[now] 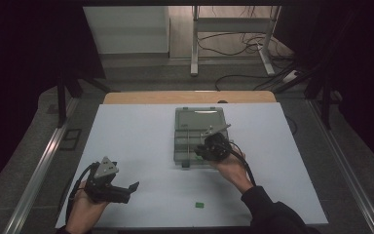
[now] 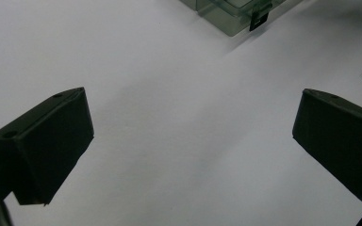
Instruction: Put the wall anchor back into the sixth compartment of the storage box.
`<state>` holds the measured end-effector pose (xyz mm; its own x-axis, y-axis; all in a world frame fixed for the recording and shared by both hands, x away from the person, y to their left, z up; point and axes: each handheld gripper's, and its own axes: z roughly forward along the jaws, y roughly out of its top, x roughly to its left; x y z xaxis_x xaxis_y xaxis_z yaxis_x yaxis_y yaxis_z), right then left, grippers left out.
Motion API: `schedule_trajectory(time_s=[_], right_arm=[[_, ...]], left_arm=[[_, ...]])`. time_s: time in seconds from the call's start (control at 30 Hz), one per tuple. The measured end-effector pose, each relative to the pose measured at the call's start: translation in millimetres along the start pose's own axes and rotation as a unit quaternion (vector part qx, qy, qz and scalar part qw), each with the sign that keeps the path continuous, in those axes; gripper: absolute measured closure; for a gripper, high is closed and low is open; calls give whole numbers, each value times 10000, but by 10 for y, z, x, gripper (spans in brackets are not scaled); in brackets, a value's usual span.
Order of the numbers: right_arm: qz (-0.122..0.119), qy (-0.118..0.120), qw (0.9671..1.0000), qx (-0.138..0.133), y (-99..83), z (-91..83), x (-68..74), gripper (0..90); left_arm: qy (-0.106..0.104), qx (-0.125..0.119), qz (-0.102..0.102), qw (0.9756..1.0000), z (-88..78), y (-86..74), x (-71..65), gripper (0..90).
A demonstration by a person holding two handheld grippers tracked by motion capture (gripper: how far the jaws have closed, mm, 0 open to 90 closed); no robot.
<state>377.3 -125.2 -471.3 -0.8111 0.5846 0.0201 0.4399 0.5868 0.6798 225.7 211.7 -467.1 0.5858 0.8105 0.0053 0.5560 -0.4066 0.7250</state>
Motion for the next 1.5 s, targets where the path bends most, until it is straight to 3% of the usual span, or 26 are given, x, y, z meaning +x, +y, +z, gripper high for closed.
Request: schedule_trajectory(time_s=[0.07,0.7,1.07,1.2,1.5], right_arm=[[-83,-76,9999,1,-2,-22,27,711],[-106,68,9998,-158,-87,-282,135,522],[-231,67,9997,-50,-159,-348,212,464],[-392,50,9992,22,-175,-361,258,434],[-387,156,9991,-18,-218,-445,329,358]], left_arm=[[1,-11,-9,10000,0,-1,-3,0],[-5,-16,-6,10000,-10,-5,-4,0],[-1,-6,27,10000,-17,-8,-7,0],[-6,0,31,10000,-16,-8,-8,0],[-9,11,31,10000,-13,-9,-10,0]])
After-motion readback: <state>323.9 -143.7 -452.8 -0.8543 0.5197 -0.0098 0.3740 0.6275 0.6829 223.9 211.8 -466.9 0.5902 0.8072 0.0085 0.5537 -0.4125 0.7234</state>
